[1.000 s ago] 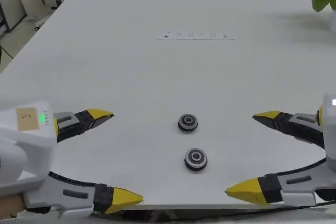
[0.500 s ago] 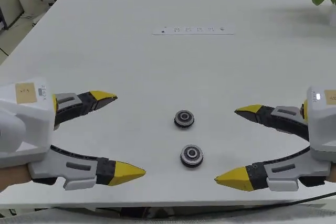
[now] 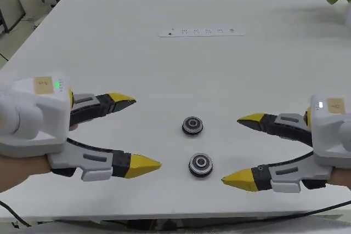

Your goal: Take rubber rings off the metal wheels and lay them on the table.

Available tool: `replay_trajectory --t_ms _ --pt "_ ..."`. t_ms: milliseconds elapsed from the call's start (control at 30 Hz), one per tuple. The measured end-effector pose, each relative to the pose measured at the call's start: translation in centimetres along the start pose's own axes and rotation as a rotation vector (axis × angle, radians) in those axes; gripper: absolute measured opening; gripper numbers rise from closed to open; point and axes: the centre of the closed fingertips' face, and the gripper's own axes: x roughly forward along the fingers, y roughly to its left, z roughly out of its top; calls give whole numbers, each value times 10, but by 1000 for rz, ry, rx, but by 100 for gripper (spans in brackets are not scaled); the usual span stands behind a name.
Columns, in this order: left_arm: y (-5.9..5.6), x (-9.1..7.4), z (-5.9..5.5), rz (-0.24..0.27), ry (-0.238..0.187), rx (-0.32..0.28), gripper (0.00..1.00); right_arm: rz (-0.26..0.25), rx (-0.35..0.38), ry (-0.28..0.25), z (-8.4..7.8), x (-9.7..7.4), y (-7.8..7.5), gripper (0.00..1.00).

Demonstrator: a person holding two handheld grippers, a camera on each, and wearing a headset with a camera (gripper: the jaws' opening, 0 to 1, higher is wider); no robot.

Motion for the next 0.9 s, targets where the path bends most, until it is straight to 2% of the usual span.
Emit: replay_trajectory --t_ms 200,400,633,900 --pt "2 11 -7 -27 16 -21 72 27 5 6 -7 8 3 63" --pt "-4 23 -9 -73 17 -36 69 45 21 0 -12 15 1 55" --pt "-10 36 -15 -113 37 -24 65 76 25 21 -23 24 3 47" --pt "-17 51 -21 -167 69 -5 58 96 41 36 -32 30 4 44"
